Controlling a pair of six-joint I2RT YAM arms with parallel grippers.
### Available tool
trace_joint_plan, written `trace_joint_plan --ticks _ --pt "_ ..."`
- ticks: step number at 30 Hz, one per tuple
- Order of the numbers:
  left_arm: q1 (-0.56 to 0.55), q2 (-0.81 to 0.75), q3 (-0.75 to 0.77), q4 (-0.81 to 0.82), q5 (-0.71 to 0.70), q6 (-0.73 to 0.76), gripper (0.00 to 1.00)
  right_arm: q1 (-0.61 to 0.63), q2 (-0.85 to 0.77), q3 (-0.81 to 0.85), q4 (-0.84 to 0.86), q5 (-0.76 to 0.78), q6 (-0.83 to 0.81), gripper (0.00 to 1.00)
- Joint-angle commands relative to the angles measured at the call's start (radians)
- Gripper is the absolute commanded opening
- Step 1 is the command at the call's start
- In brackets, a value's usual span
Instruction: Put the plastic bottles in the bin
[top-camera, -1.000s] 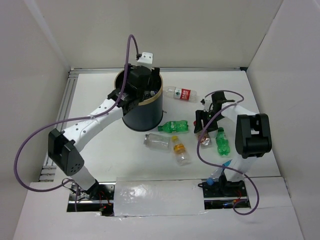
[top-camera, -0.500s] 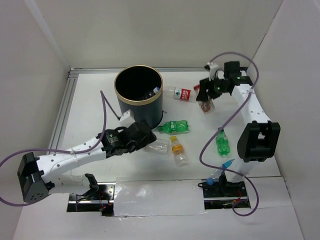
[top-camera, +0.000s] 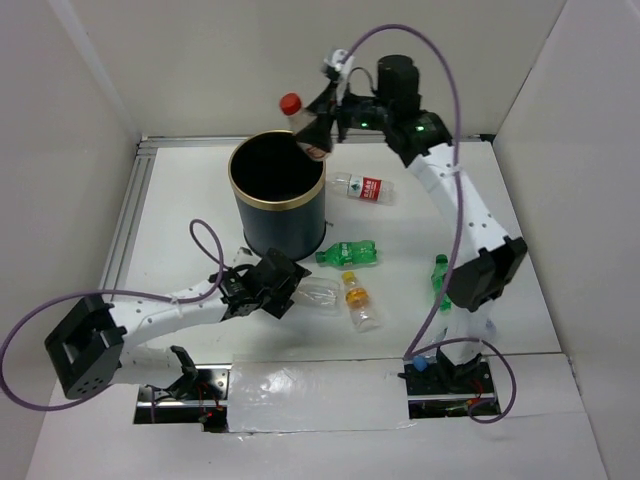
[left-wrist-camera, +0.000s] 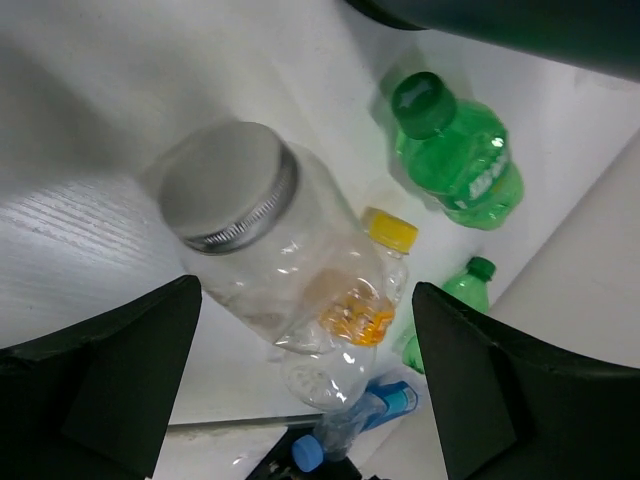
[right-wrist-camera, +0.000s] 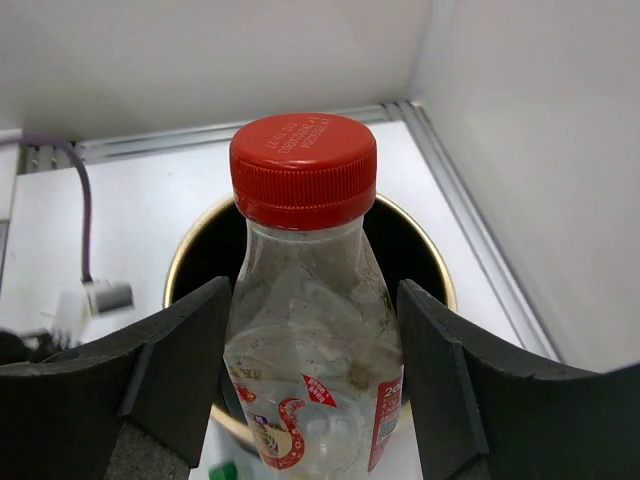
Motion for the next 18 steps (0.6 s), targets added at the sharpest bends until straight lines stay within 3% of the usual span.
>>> trace_joint_plan --ticks 1,2,3,6,7,11,14,15,16,18 --pt "0.011 0.077 0.034 0.069 0.041 -0.071 0.99 0.101 0.123 0.074 0.086 0.023 0.044 0.00" --pt "0.011 0.098 0.045 0.057 0.053 -0.071 0.99 0.121 0.145 0.083 0.087 0.034 0.056 0.01" --pt "0.011 0.129 0.045 0.046 0.054 -0.062 0.99 0.149 0.163 0.092 0.102 0.055 0.056 0.16" --pt "0.011 0.164 0.044 0.055 0.064 -0.076 0.99 0.172 0.226 0.114 0.085 0.091 0.077 0.71" --pt "0.020 0.192 0.043 0.055 0.064 -0.076 0.99 0.172 0.226 0.103 0.085 0.106 0.078 1.00" --pt "0.030 0.279 0.062 0.081 0.064 -0.054 0.99 0.117 0.133 0.017 0.073 0.071 0.078 1.00" --pt "0.039 0.353 0.100 0.090 0.074 -0.044 0.93 0.039 0.021 -0.110 0.027 0.032 0.056 1.00" --pt "0.039 0.370 0.112 0.090 0.074 -0.031 0.88 0.017 -0.011 -0.153 0.018 0.032 0.041 1.00" --pt "0.039 0.385 0.122 0.090 0.087 -0.022 0.74 -0.004 -0.046 -0.199 0.007 0.019 0.007 1.00" --pt "0.039 0.407 0.144 0.090 0.096 -0.004 0.59 -0.063 -0.149 -0.337 -0.048 0.009 -0.074 1.00"
